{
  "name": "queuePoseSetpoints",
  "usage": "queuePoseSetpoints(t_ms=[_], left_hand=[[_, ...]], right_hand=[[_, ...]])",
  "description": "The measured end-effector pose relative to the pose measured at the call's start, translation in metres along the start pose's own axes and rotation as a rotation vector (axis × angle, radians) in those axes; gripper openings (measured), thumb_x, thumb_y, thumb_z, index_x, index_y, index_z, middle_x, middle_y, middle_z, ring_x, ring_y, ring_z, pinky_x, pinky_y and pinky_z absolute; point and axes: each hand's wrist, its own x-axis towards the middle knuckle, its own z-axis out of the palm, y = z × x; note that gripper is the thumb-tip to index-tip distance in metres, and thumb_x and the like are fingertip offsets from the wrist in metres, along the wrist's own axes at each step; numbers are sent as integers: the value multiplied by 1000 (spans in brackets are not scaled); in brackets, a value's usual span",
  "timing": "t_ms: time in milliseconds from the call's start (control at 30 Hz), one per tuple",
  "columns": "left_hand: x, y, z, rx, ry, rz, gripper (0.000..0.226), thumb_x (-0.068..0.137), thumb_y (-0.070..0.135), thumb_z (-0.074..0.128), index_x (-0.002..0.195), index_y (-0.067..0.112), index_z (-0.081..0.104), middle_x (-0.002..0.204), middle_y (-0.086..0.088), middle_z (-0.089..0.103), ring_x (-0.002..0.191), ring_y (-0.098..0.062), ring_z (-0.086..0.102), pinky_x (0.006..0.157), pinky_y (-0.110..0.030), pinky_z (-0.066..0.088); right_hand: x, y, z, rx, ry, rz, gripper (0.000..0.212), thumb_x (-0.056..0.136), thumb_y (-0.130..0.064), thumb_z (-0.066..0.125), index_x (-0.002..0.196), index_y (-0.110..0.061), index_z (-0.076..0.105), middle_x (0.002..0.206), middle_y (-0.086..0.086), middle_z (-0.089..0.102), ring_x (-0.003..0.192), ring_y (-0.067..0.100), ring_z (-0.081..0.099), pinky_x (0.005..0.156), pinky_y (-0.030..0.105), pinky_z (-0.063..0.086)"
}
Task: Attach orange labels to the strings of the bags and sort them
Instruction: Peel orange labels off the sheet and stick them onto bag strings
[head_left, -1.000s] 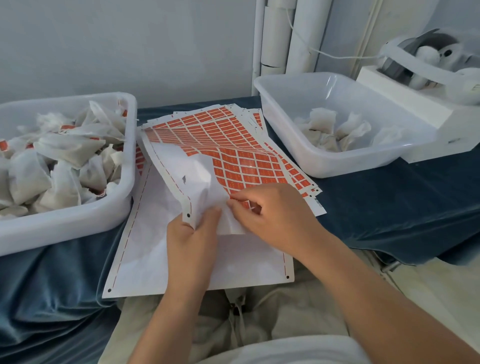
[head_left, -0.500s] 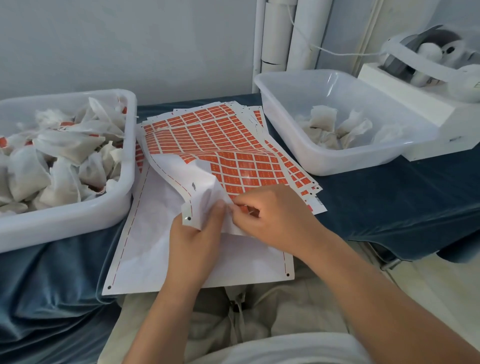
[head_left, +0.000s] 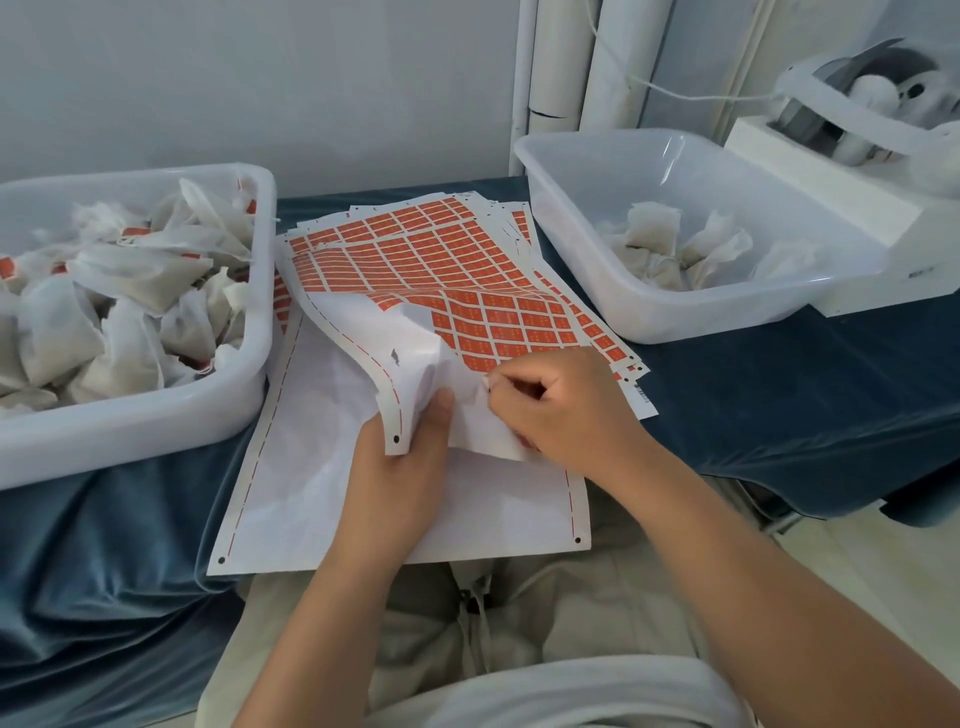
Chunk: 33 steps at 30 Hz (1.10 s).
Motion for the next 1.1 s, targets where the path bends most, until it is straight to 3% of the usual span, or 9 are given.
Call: queuePoseSetpoints(t_ms=[167, 233, 400, 467, 567, 667, 733, 867, 1100], left_hand=[[0, -1, 1, -93, 34, -64, 33, 107, 47, 55, 97, 78, 62, 101, 41, 71, 92, 14, 69, 63, -13, 57], [1, -2, 0, -167, 24, -86, 30, 107, 45, 56, 99, 71, 68, 103, 34, 75, 93, 9, 72, 66, -8, 55], [3, -6, -2, -312, 37, -240, 25, 97, 58, 58, 108, 47, 78, 112, 9, 81, 102, -14, 78, 91, -42, 61], [7, -3, -5, -319, -85, -257, 39, 94, 68, 61, 116, 41, 78, 117, 2, 80, 107, -24, 78, 91, -42, 60], [10, 5, -28, -196, -544, -414, 77, 79, 82, 64, 127, 22, 73, 111, -12, 81, 88, -26, 80, 65, -26, 62], [8, 9, -48, -75, -994, -322, 65, 89, 74, 65, 121, 19, 77, 104, -16, 81, 72, -18, 77, 57, -19, 57], [4, 20, -42, -221, -893, -253, 56, 88, 69, 70, 119, 24, 79, 101, -11, 81, 70, -14, 75, 54, -18, 55], [-1, 29, -7, -410, -196, -240, 37, 82, 65, 77, 105, 37, 82, 106, 2, 80, 81, -8, 74, 52, -16, 52], [-5, 33, -4, -611, -150, -362, 39, 71, 51, 83, 101, 26, 86, 105, 1, 82, 85, -4, 77, 53, -12, 52]], right_hand=[[3, 4, -4, 157, 17, 229, 29, 101, -29, 61, 76, -17, 71, 83, -8, 74, 84, 9, 70, 72, 12, 54], [4, 3, -6, 238, 66, 345, 24, 101, -30, 61, 86, -18, 76, 92, -18, 76, 93, 3, 71, 81, 20, 58], [7, -3, -17, 504, 233, 630, 19, 101, -39, 60, 104, -28, 75, 99, -10, 80, 92, 14, 78, 86, 48, 62], [9, -5, -22, 587, 299, 659, 22, 101, -42, 61, 109, -27, 74, 93, -11, 80, 80, 8, 78, 76, 40, 61], [10, -8, -28, 603, 319, 619, 22, 101, -37, 61, 104, -19, 74, 68, -13, 70, 50, 3, 61, 59, 25, 51], [9, -15, -26, 609, 277, 594, 32, 100, -33, 61, 106, -3, 70, 59, -6, 58, 46, 6, 46, 56, 24, 46], [7, -23, -22, 677, 234, 573, 36, 101, -30, 61, 105, 6, 64, 58, 3, 50, 46, 6, 39, 58, 27, 46], [0, -39, -9, 732, 136, 501, 33, 99, -32, 57, 94, -2, 70, 70, 16, 46, 53, 11, 35, 58, 27, 41], [-6, -50, 7, 746, 126, 429, 46, 102, -28, 52, 57, -25, 47, 57, 0, 35, 55, 14, 33, 57, 30, 37]])
